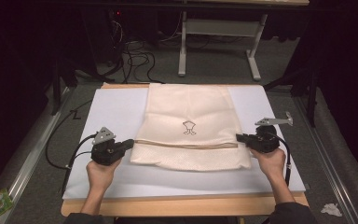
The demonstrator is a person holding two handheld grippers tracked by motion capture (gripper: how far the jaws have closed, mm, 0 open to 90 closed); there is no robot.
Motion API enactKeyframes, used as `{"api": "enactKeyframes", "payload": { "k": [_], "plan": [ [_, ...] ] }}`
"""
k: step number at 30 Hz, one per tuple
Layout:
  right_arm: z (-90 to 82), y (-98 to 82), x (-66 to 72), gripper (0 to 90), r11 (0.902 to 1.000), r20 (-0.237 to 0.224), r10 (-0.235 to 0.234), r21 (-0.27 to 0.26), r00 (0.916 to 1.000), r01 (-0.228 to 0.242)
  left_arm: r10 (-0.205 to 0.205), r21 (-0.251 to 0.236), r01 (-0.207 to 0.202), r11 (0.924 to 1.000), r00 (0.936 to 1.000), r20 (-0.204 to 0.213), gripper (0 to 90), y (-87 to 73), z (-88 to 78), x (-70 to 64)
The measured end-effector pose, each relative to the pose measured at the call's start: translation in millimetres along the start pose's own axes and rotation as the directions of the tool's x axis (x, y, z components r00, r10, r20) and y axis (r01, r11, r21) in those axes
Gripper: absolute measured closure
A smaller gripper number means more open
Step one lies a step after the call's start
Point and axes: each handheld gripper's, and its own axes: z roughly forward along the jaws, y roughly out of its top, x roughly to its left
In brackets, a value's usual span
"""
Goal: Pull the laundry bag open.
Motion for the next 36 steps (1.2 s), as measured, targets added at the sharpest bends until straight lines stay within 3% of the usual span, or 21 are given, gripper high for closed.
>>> {"api": "enactKeyframes", "payload": {
  "k": [21, 36],
  "plan": [
    [13.0, -17.5, -4.0, 86.8, 0.9991, -0.013, 0.025, 0.034, 0.9996, -0.024, 0.013, 0.033, -0.014, 0.9994, 0.9999, 0.007, 86.8, -6.9, 4.9, -6.4],
    [21.1, -25.6, -4.3, 84.3, 0.9978, 0.019, 0.013, 0.065, 0.9997, -0.014, 0.005, 0.075, -0.006, 0.9972, 0.9999, 0.009, 86.6, -14.0, 12.2, -7.2]
  ]
}}
